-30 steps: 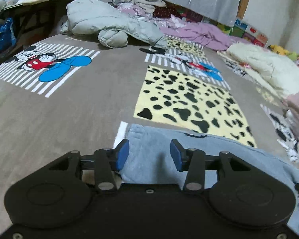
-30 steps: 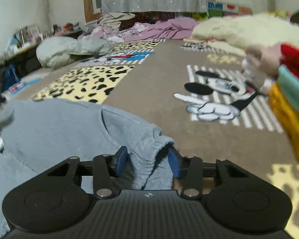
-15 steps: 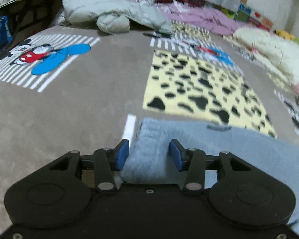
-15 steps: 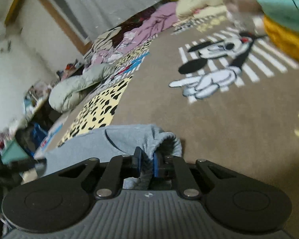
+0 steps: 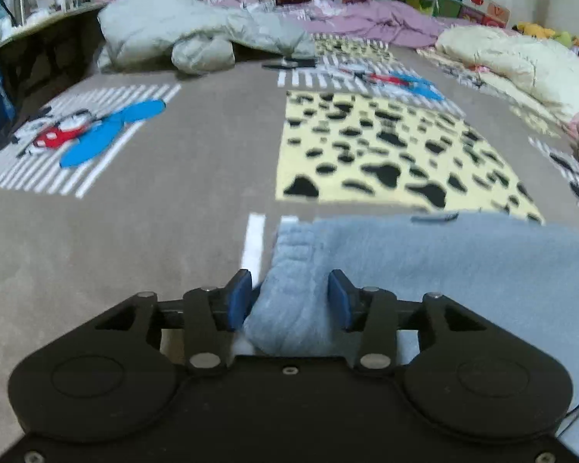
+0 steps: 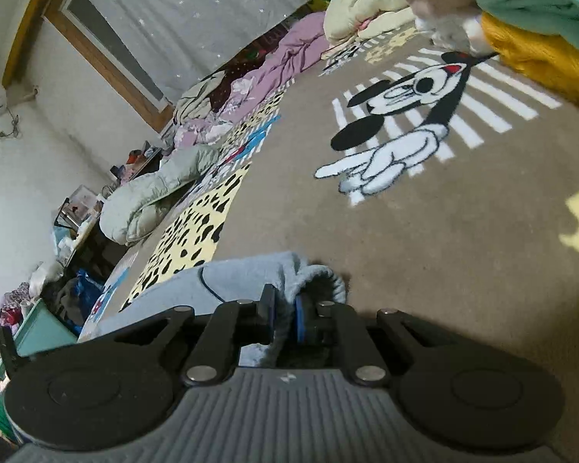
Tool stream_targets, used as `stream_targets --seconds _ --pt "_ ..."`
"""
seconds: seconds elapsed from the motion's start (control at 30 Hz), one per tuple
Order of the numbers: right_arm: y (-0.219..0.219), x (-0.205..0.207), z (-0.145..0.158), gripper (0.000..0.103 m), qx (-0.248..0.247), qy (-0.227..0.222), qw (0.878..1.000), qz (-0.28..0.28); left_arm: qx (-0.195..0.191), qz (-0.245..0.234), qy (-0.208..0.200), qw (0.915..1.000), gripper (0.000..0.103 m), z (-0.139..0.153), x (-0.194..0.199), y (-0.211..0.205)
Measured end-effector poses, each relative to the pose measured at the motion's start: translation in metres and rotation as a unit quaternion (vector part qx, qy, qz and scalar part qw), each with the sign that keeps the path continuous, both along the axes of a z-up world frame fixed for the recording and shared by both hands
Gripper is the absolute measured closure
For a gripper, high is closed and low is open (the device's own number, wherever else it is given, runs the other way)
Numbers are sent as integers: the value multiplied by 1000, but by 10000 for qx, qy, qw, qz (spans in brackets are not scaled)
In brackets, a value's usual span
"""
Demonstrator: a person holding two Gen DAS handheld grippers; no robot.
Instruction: Fold clothes
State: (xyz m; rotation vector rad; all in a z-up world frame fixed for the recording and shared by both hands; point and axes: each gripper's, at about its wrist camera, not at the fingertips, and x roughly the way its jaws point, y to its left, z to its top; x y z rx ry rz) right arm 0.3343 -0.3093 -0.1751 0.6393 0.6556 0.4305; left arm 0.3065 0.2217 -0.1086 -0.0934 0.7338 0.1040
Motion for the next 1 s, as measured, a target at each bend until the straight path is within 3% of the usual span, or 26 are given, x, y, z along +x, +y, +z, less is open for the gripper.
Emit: stream_targets --seconds 0.13,0.23,0.3,0.4,0.43,0.6,0.73,0.83,0.9,1.0 --pt "2 -2 4 87 -116 -90 9999 51 152 88 -455 9988 59 18 -7 -6" --pt "4 -9 14 75 -388 -292 9988 19 -20 -326 -606 9976 59 25 -7 -19" --pt "4 -13 20 69 -612 -396 9973 -37 -150 -531 -377 9978 57 17 0 -29" --pt "2 -20 28 65 -1039 -537 9930 -156 324 -583 157 9976 55 -11 13 -46" --pt "4 -24 34 65 -1179 -688 9905 -141 419 -598 159 9972 55 -9 13 -49" --pt "33 -50 59 65 -1760 -1523 9705 625 375 -709 -253 9965 54 19 -3 -61" --pt "72 -75 64 65 -2333 -1757 9450 1473 317 -986 -479 9935 55 37 -33 -85" --pt "95 -96 72 68 -2751 -1887 9237 1885 342 -1518 -668 9856 58 51 -66 -121" --pt "103 -112 75 69 -2884 -1871 9175 1998 163 -1821 -774 9801 69 54 -80 -145" --pt "103 -133 70 69 -2887 -1717 9192 2054 -8 -2235 -757 9718 76 46 -93 -183"
